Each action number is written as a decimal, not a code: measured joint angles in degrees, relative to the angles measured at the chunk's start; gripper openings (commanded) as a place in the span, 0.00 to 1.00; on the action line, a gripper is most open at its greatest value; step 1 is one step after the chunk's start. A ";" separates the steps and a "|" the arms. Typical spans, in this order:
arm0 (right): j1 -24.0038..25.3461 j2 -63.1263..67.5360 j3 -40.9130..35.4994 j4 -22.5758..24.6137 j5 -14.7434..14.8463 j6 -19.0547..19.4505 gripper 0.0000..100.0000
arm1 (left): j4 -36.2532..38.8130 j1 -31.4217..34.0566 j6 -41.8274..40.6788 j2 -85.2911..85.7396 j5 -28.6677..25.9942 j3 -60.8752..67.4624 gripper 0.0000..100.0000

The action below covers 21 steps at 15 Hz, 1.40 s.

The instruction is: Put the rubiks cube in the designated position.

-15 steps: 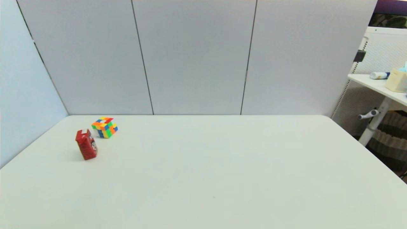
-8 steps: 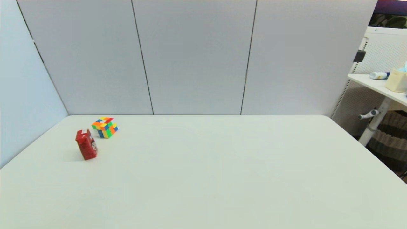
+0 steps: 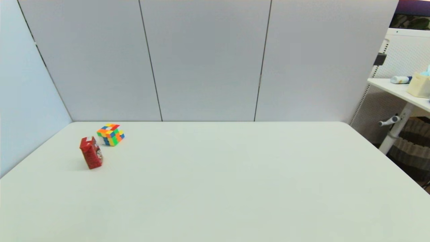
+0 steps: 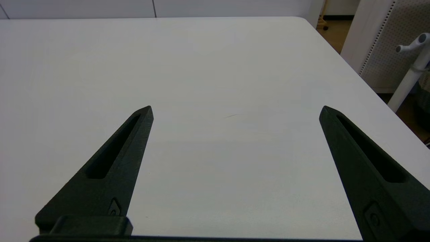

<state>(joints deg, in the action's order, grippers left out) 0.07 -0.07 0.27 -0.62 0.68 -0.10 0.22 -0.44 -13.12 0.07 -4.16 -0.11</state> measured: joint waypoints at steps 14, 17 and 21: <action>0.00 0.00 -0.02 0.00 -0.05 0.07 1.00 | -0.22 0.00 13.39 -0.05 4.38 0.11 1.00; 0.00 0.00 0.04 -0.34 0.06 0.10 1.00 | -0.22 0.00 13.41 -0.07 4.38 0.11 1.00; 0.00 0.00 0.04 0.00 0.00 -0.34 1.00 | -0.22 0.00 13.36 -0.07 4.36 0.11 1.00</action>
<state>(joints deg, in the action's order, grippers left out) 0.07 -0.07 0.30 -0.62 0.68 -0.44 0.00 -0.44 0.24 0.00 0.21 0.00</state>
